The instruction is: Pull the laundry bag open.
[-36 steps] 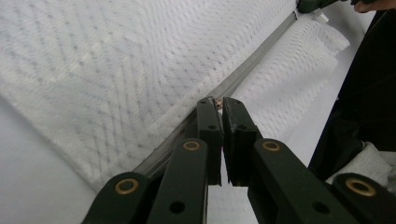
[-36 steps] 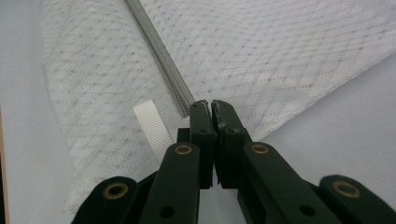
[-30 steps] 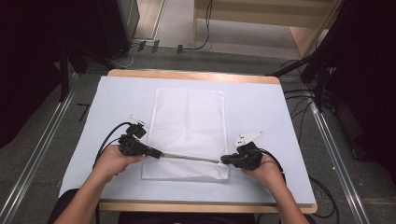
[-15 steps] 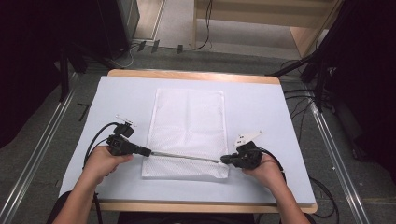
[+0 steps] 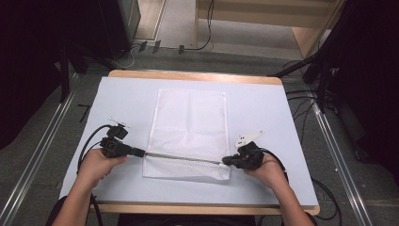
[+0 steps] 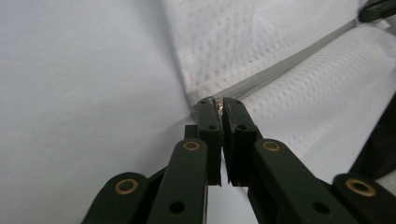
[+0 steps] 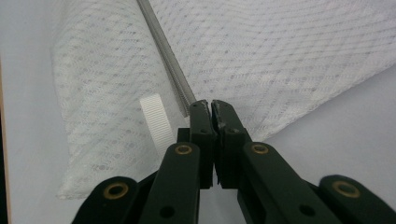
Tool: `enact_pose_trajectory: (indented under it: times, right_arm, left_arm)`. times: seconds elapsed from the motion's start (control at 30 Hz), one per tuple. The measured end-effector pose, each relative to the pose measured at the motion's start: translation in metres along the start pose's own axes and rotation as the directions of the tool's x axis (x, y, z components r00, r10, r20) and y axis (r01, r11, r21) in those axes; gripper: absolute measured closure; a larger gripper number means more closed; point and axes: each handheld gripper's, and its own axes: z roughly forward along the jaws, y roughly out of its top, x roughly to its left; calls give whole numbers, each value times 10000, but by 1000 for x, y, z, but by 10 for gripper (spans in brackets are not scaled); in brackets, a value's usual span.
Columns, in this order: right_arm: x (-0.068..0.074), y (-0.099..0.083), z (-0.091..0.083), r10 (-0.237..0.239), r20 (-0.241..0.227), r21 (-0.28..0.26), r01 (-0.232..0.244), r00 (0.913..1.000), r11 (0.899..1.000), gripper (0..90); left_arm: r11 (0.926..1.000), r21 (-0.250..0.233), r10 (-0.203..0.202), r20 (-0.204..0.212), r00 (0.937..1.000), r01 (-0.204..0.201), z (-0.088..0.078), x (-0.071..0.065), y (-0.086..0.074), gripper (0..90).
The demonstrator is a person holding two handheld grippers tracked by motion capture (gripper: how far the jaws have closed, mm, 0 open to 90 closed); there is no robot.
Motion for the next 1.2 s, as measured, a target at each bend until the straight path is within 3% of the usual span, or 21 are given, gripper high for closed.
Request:
enact_pose_trajectory:
  times: [0.1, 0.23, 0.37, 0.43, 0.53, 0.7, 0.87, 1.03, 1.2]
  right_arm:
    - [-1, 0, 0, 23, -74, -38, -23, 10000, 10000, 891]
    - [-2, 0, 0, 16, -125, -14, -16, 9999, 10000, 891]
    - [-2, 0, 0, 42, -154, -31, -42, 9999, 10000, 890]
    - [-3, 0, 0, 41, -187, -19, -41, 9998, 10000, 889]
    - [-5, 1, 0, 380, -352, 40, -379, 9987, 9993, 876]
    - [-5, 5, -4, 151, -237, -139, -155, 9996, 9998, 770]
    - [-11, 4, -11, 571, 30, -493, -569, 9984, 9972, 664]
    - [-20, 1, -19, 1069, 462, -841, -1027, 9932, 9911, 570]
    - [-30, -3, -26, 1571, 978, -1302, -1438, 9827, 9810, 486]
  left_arm:
    - [10000, -67, -42, 91, 9999, 43, -1, 0, -1, 879]
    - [10000, 47, 66, -210, 9998, -65, -1, 1, -1, 876]
    - [9996, -232, -167, 140, 9998, 170, -4, 3, -1, 872]
    - [9988, -495, -31, 509, 9987, 56, -6, 5, -2, 859]
    - [9964, -844, 89, 838, 9964, -18, -7, 3, -1, 748]
    - [9927, -1080, 577, 403, 9975, -531, -8, 1, 0, 657]
    - [9841, -1495, 926, -285, 9953, -958, -12, 4, 0, 606]
    - [9810, -1765, 709, -593, 9957, -803, -16, 14, -2, 546]
    - [9760, -2057, 548, -856, 9948, -715, -19, 21, -2, 482]
